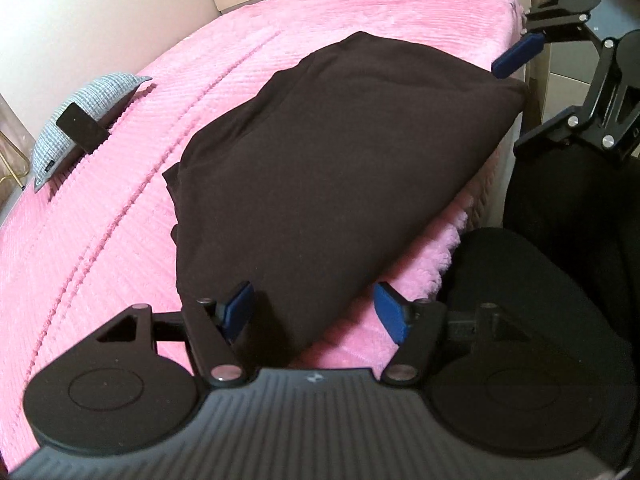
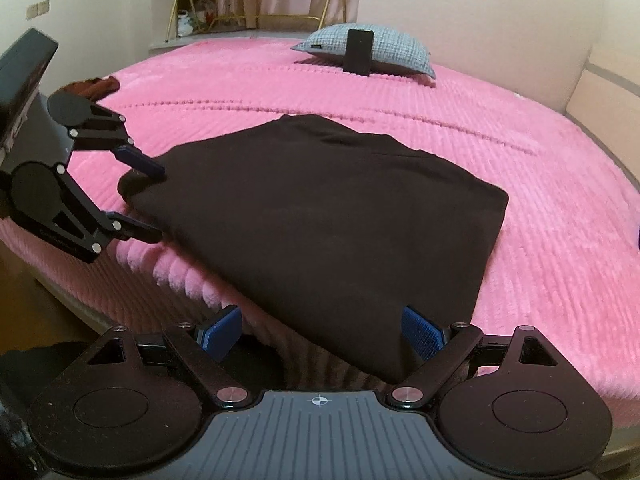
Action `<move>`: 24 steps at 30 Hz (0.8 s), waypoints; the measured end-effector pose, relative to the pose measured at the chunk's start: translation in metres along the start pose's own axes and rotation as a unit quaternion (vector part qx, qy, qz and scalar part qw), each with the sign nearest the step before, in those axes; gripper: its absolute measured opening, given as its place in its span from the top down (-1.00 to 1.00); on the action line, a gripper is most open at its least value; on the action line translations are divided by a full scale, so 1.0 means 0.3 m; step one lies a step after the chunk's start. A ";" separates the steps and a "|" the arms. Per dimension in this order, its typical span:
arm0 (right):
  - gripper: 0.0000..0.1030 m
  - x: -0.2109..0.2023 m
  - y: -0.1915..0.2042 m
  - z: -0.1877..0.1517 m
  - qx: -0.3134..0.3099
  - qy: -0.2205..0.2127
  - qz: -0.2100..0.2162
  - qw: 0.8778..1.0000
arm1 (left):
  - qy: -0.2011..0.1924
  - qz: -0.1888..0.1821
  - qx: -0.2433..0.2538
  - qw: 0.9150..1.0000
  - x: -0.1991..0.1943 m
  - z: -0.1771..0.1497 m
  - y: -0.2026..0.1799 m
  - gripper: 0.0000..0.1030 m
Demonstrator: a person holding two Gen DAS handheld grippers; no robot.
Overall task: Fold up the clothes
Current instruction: 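Grasp the folded sweater edge with both grippers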
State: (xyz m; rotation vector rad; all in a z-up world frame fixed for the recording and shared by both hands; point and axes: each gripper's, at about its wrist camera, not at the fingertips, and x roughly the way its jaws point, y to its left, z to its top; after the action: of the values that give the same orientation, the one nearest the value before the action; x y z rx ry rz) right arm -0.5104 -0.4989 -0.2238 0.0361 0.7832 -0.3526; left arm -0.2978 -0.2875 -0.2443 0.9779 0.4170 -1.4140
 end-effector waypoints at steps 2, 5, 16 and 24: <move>-0.74 0.000 0.020 0.000 -0.033 0.000 -0.019 0.999 | 0.000 -0.001 0.000 1.000 0.005 0.002 0.002 -0.22; -0.74 0.015 0.070 -0.002 -0.116 0.004 -0.057 0.992 | 0.001 0.000 0.002 1.000 0.012 0.001 0.002 -0.22; -0.04 0.137 0.087 -0.036 -0.259 0.059 -0.075 0.961 | -0.065 0.009 0.109 0.992 -0.063 -0.020 -0.068 -0.43; 0.46 0.078 0.045 0.028 -0.242 0.027 -0.075 0.967 | -0.059 0.071 0.220 0.971 0.012 -0.023 -0.154 -0.42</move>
State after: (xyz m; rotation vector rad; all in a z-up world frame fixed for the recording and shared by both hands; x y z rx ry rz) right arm -0.4850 -0.4947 -0.2353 -0.4751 0.9118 -0.2961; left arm -0.3388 -0.2785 -0.2655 1.2444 -0.0632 -1.4539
